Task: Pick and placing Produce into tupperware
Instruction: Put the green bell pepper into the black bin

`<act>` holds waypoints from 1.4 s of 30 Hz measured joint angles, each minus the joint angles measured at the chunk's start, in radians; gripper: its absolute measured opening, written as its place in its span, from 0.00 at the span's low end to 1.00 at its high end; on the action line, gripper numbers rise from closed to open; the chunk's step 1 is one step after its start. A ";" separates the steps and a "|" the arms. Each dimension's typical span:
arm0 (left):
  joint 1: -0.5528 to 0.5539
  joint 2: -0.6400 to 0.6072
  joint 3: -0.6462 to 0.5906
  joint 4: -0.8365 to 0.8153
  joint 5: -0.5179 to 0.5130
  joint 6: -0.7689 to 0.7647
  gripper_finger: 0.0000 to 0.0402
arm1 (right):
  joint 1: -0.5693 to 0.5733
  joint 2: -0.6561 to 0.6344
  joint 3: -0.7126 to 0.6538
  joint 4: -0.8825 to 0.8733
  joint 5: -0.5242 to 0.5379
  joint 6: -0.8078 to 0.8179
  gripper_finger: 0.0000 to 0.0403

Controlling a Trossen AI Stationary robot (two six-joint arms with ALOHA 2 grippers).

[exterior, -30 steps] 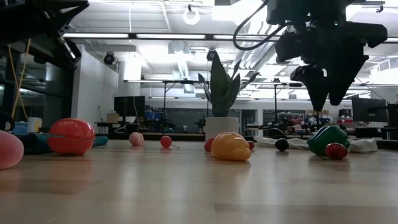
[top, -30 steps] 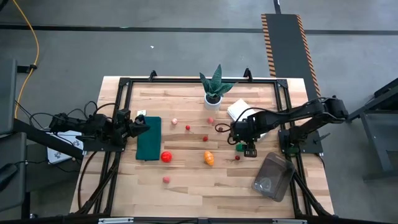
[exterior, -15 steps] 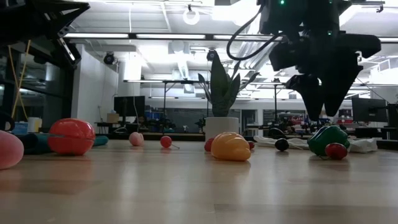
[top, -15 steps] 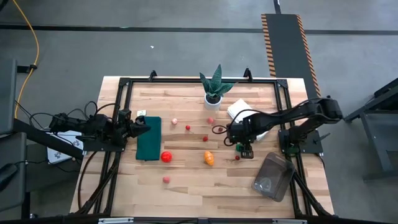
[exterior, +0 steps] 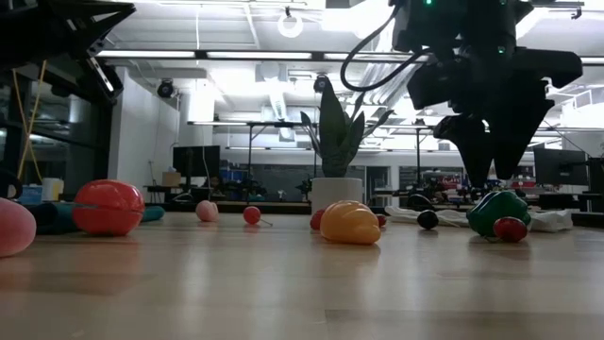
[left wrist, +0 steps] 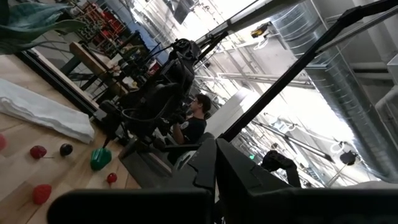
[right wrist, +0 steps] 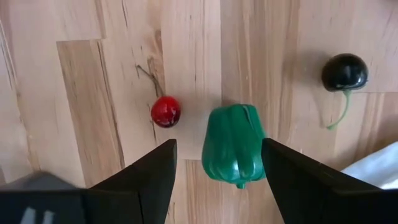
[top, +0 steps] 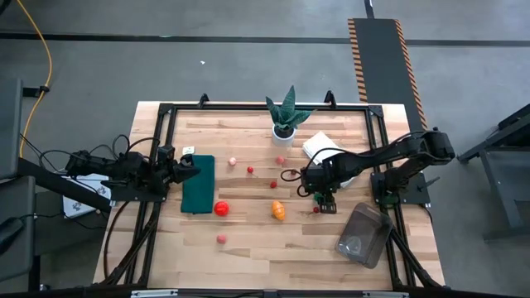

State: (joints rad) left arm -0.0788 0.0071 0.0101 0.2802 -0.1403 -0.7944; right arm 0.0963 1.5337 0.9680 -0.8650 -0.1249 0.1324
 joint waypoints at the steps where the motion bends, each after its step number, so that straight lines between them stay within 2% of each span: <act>1: 0.000 0.000 0.000 0.000 0.000 0.000 0.00 | 0.000 0.000 0.000 -0.002 0.000 0.000 0.56; 10: 0.000 0.000 0.000 0.000 0.001 -0.003 0.00 | 0.000 0.000 0.000 -0.003 0.000 -0.001 0.56; 21: 0.000 0.000 0.000 0.000 0.000 -0.021 0.00 | 0.000 0.000 -0.002 -0.009 0.048 -0.014 0.72; 27: 0.000 0.000 0.000 0.000 0.000 -0.022 0.00 | 0.000 0.008 -0.002 0.007 0.051 -0.028 0.72; 42: 0.000 0.000 0.000 0.000 0.000 -0.024 0.00 | 0.002 0.136 -0.002 0.028 0.047 -0.070 0.72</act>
State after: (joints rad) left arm -0.0791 0.0071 0.0101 0.2802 -0.1398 -0.8183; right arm 0.0986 1.6702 0.9657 -0.8371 -0.0784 0.0624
